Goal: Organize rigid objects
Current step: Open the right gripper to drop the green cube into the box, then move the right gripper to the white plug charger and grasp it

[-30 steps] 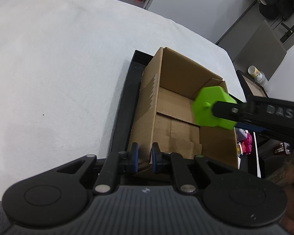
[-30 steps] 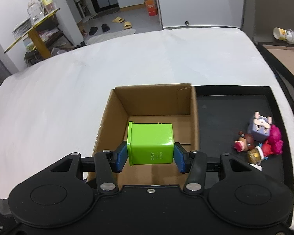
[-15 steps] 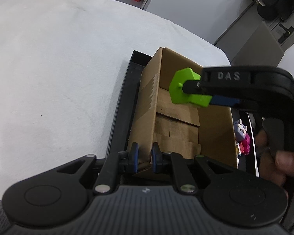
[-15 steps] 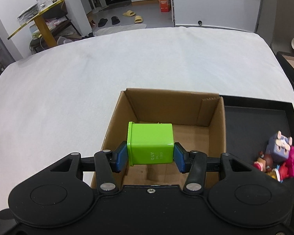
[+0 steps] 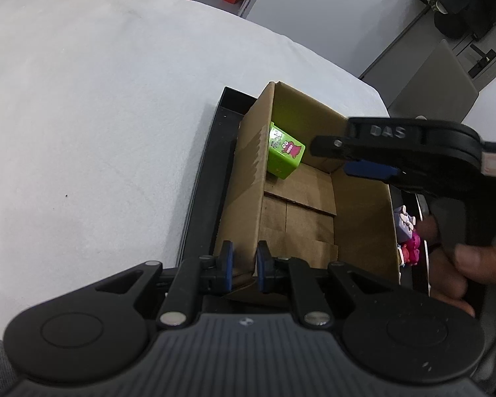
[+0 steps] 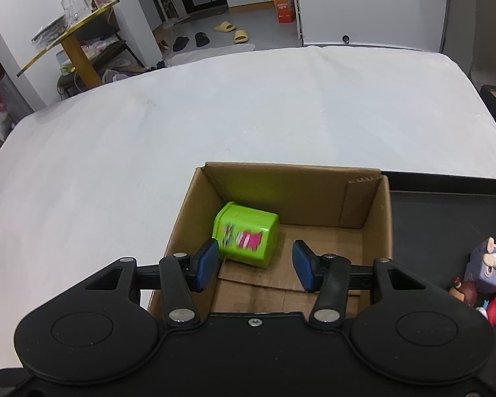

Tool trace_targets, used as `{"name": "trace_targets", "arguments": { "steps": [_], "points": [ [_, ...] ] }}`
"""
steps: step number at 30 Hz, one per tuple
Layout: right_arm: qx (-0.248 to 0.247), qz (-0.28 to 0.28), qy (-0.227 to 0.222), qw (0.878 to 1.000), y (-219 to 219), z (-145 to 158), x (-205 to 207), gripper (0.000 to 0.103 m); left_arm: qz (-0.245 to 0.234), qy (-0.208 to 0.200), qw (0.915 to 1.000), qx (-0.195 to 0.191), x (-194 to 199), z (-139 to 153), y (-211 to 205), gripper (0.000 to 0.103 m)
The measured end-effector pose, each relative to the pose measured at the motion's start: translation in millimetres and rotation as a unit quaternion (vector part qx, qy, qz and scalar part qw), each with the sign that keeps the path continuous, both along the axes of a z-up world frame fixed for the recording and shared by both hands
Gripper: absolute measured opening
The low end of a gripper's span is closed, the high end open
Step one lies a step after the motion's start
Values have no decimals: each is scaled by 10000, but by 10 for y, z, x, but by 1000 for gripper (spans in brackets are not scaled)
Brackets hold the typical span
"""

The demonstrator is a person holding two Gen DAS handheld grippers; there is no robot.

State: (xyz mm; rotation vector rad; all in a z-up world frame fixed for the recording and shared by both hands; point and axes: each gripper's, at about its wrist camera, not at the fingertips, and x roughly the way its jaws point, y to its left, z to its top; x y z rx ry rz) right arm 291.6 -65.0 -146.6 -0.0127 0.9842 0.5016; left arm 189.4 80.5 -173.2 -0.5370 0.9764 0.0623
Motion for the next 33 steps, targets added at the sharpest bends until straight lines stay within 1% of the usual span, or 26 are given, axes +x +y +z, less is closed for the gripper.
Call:
{"name": "trace_targets", "arguments": {
  "steps": [3,8,12,14,18,28,33],
  "points": [
    [-1,7,21,10000,-97,64,-66,50,-8,-4,10000,23,-3,10,-7,13],
    [11,-4,-16,10000,-235,183,-142,55,33,15,10000,-10,-12,15,7,13],
    [-38,-8,-85,10000,-360,264,-175,62,-5,4,10000,65,-2,27,-18,13],
    [-45,-50,-99,9999,-451,301,-193,64,19,8,10000,67,1,29,-20,13],
    [-29,-236,-146,9996,-678,347,-228,73,67,27,10000,47,-10,33,-15,13],
    [-78,-692,-86,9975,-1183,248,-267,73,52,67,9997,222,0,59,-81,13],
    [-97,-951,54,9954,-1419,129,-252,73,67,69,9996,271,5,70,-113,13]
  ]
}}
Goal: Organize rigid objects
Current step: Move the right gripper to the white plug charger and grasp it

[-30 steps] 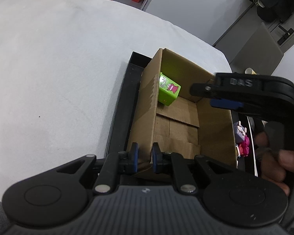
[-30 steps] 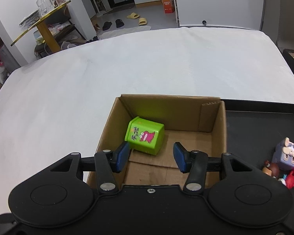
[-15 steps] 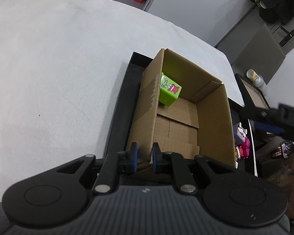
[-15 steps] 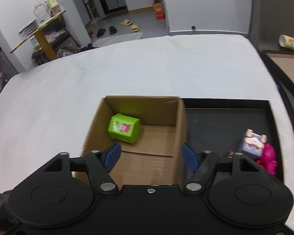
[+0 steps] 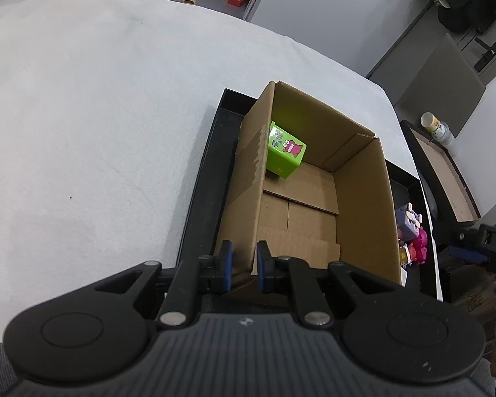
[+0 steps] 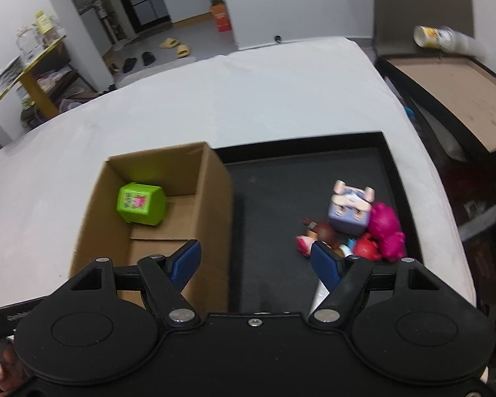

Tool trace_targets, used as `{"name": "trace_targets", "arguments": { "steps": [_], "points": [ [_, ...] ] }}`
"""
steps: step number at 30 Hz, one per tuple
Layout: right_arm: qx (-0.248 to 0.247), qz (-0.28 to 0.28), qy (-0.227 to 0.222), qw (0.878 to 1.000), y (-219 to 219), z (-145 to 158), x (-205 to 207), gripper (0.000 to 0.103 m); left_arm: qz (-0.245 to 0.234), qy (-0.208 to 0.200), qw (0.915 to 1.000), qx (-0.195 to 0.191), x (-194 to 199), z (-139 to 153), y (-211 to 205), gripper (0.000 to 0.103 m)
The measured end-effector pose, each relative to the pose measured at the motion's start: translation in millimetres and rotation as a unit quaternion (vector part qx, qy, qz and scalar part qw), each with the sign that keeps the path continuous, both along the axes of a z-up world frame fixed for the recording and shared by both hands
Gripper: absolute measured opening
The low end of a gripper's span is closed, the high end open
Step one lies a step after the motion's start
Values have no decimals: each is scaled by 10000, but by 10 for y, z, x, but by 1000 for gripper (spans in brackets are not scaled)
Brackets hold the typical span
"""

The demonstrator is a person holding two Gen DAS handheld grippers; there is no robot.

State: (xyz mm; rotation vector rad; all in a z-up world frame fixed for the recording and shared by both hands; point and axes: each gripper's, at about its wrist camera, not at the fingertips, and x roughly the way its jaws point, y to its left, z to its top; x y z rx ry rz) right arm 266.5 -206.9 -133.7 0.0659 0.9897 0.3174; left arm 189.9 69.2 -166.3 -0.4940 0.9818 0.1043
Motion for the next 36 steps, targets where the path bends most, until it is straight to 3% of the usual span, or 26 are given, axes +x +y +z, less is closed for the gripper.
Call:
{"name": "trace_targets", "arguments": {
  "steps": [12,29,31,32,33,36],
  "points": [
    [35,-492,461,9977,-327,-331,14,73,32,55,9999,151,23,-1,-67,13],
    [-436,-929,914,9905,-501,-908,116,77,26,75,9997,238,34,-6,-105,13],
    [-494,-912,933,9902,-488,-960,108,67,30,74,9997,223,33,-6,-105,13],
    [-515,-872,971,9901,-480,-984,108,44,28,70,9997,222,32,-4,-105,13],
    [-417,-808,1072,9901,-481,-1003,114,37,29,63,9997,213,31,-4,-104,13],
    [-467,-777,1069,9901,-459,-973,97,36,30,56,9998,175,27,-9,-93,13]
  ]
}}
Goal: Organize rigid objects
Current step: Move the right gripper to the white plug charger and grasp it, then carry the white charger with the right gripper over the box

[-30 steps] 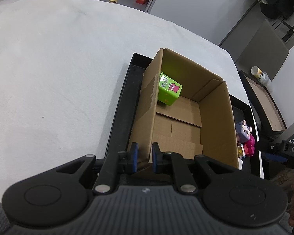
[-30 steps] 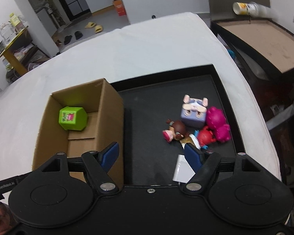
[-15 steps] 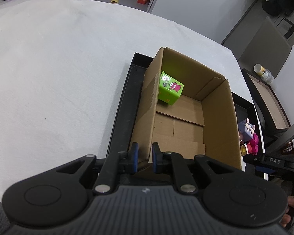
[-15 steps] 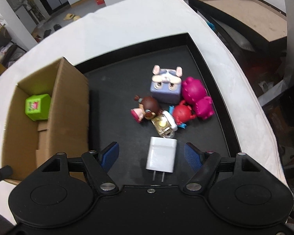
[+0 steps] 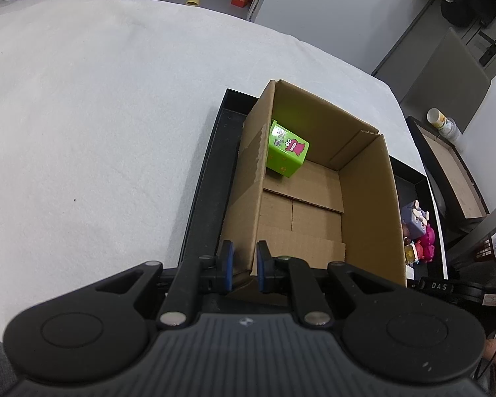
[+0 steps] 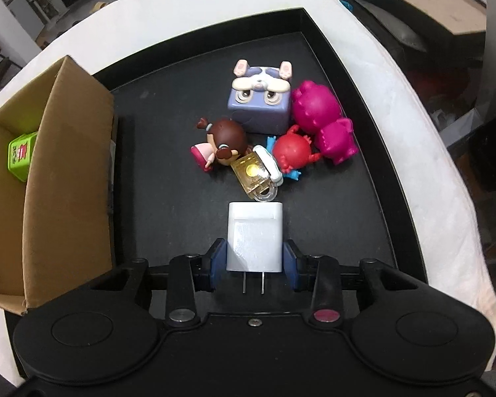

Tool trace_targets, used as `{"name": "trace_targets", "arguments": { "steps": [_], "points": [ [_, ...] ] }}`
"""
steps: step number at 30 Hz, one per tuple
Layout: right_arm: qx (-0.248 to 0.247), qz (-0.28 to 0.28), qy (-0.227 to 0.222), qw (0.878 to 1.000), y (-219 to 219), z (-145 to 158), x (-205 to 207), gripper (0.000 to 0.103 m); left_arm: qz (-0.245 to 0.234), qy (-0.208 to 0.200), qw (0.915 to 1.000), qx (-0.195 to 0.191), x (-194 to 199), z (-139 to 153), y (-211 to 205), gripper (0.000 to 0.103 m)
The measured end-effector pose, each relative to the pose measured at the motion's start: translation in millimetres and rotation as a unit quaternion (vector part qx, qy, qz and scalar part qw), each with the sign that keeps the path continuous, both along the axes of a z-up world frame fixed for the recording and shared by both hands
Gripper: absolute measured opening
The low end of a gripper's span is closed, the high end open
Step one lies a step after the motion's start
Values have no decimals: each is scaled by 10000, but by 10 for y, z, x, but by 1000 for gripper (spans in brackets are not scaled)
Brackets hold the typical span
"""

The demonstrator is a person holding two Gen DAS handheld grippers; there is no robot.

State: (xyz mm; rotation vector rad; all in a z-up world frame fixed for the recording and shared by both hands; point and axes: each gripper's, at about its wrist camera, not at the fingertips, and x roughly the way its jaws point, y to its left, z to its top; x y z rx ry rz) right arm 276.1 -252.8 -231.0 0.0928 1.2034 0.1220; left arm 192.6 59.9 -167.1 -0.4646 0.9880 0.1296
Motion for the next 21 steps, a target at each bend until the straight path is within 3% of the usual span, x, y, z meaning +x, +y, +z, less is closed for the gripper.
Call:
{"name": "trace_targets", "arguments": {
  "steps": [21],
  "points": [
    [96,485,-799,9956,379,781,68,36,-19,-72,9999,-133,-44,8,74,13]
  ]
}}
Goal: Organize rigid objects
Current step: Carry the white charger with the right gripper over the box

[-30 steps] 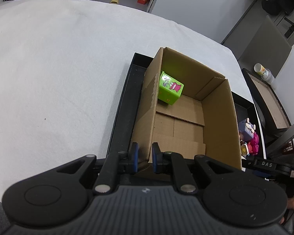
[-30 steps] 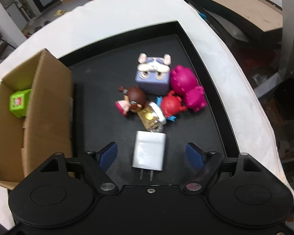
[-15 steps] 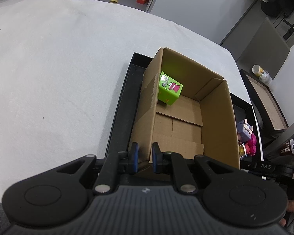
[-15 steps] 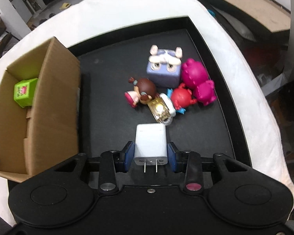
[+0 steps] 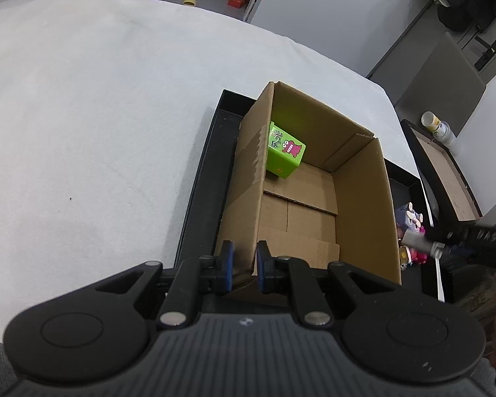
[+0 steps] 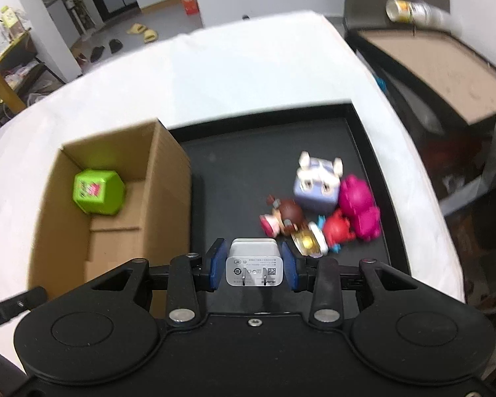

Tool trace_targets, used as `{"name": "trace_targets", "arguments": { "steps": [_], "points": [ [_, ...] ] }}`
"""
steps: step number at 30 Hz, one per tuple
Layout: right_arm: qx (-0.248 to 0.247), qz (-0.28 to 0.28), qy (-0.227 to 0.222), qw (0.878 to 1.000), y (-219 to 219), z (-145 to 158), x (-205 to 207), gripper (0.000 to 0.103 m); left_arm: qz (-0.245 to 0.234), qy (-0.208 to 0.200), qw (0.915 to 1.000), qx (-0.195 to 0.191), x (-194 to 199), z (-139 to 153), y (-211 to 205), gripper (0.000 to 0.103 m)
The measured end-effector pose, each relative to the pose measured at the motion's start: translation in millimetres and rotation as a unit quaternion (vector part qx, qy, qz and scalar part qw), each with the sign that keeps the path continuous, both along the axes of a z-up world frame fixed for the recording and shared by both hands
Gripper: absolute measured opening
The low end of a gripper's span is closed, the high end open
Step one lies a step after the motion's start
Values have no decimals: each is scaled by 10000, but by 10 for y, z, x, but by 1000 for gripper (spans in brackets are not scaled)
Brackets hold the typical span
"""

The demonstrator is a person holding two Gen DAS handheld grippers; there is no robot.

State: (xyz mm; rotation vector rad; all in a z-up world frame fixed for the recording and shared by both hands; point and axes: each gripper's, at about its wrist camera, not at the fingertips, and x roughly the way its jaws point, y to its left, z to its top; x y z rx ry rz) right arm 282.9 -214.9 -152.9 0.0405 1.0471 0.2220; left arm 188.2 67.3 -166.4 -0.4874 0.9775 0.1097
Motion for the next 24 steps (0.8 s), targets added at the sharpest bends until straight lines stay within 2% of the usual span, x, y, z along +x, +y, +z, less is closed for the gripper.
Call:
{"name": "trace_targets", "arguments": {
  "steps": [9,24],
  "points": [
    [101,243,-364,9990,224,358,113,36,4,-5,10000,-37,-3,10,13,13],
    [153,647,-595,9960,654,543,186,36,-28,-30,9999,-119,-10,6,48,13]
  ]
}}
